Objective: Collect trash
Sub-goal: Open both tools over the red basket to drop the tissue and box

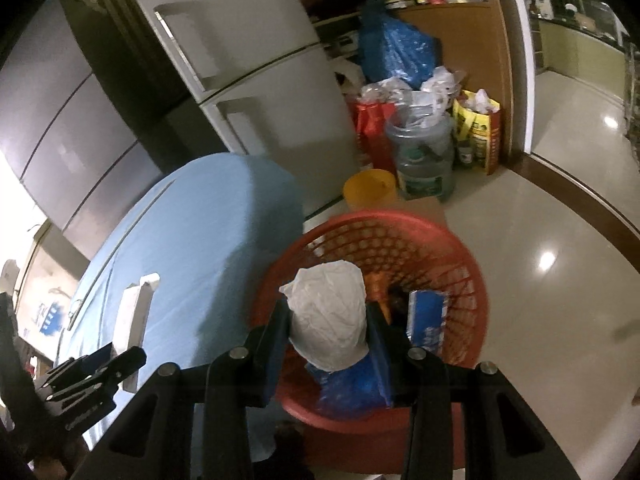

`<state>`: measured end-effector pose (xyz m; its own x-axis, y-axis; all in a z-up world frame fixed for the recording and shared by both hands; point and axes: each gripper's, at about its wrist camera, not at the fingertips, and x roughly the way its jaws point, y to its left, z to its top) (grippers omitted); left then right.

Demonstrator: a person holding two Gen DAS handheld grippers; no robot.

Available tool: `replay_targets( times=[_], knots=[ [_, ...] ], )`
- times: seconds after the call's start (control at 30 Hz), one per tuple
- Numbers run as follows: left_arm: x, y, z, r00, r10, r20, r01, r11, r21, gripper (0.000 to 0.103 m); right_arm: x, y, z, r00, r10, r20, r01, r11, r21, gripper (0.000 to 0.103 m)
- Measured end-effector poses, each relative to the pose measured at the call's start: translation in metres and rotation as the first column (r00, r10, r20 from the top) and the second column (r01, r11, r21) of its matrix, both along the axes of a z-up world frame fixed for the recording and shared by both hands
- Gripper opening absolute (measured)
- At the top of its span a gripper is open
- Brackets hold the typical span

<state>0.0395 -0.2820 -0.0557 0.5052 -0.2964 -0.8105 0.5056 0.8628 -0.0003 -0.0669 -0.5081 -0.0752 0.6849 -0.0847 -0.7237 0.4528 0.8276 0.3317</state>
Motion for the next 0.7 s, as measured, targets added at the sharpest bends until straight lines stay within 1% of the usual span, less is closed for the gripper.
replay_targets(
  times=[0.3, 0.5, 0.7],
  knots=[
    [-0.003, -0.043, 0.000, 0.996, -0.083, -0.012, 0.083, 0.997, 0.009, 0.047, 0.011, -0.035, 0.001, 0.999, -0.037, 0.000, 0.037, 0.999, -0.015, 0.041],
    [-0.006, -0.062, 0.000, 0.992, -0.122, -0.013, 0.122, 0.992, 0.020, 0.047, 0.028, -0.054, -0.010, 0.999, -0.046, -0.022, 0.046, 0.999, -0.004, 0.041],
    [-0.007, -0.077, -0.003, 0.990, -0.143, -0.017, 0.144, 0.989, 0.029, 0.047, 0.042, -0.063, -0.022, 0.998, -0.029, -0.052, 0.030, 0.999, 0.011, 0.043]
  ],
)
